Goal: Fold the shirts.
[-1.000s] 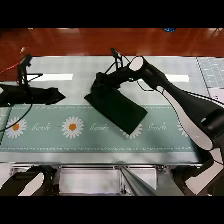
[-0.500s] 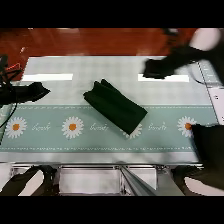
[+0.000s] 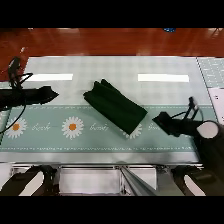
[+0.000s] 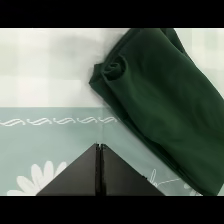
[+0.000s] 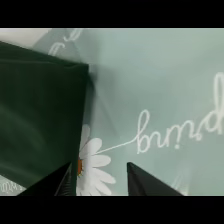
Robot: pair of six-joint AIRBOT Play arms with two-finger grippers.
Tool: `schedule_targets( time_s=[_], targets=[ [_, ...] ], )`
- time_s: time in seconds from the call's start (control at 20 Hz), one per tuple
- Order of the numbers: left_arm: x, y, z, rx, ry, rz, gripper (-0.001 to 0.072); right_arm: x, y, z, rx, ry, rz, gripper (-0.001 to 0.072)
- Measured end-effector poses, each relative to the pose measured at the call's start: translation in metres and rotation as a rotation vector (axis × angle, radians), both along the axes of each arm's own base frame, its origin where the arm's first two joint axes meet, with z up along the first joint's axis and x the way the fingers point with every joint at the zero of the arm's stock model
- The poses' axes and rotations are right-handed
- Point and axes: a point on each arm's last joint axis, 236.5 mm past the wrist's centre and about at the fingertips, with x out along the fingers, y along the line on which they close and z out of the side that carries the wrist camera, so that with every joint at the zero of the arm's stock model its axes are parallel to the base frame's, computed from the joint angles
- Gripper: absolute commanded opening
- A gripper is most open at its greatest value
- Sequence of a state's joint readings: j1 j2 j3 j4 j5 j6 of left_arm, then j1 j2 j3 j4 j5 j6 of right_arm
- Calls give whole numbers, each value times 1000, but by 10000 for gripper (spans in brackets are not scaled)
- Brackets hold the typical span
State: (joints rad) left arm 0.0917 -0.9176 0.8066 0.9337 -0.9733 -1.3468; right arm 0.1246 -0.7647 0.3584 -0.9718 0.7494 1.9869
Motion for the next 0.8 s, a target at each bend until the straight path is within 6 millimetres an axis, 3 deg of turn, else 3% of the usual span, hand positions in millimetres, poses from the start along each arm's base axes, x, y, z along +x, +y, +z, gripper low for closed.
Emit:
schedule_targets(
  time_s=[0.2, 0.45, 0.55, 0.6, 0.7, 0.8],
  targets=[
    [-4, -15, 0, 0, -1, -42, 23, 3, 32, -29, 97, 73, 18, 412],
    [-4, -20, 1, -7, -4, -54, 23, 29, 78, -40, 176, 112, 93, 386],
    [-5, -22, 1, -11, -3, -55, 23, 45, 91, -44, 181, 109, 122, 120],
    [-5, -22, 1, -13, -3, -55, 23, 54, 97, -44, 175, 95, 148, 20],
    [-5, -22, 2, -14, -4, -56, 23, 79, 110, -30, 181, 29, 204, 19],
    [-5, -23, 2, -15, -3, -56, 23, 103, 126, -2, 194, -55, 283, 18]
  ],
)
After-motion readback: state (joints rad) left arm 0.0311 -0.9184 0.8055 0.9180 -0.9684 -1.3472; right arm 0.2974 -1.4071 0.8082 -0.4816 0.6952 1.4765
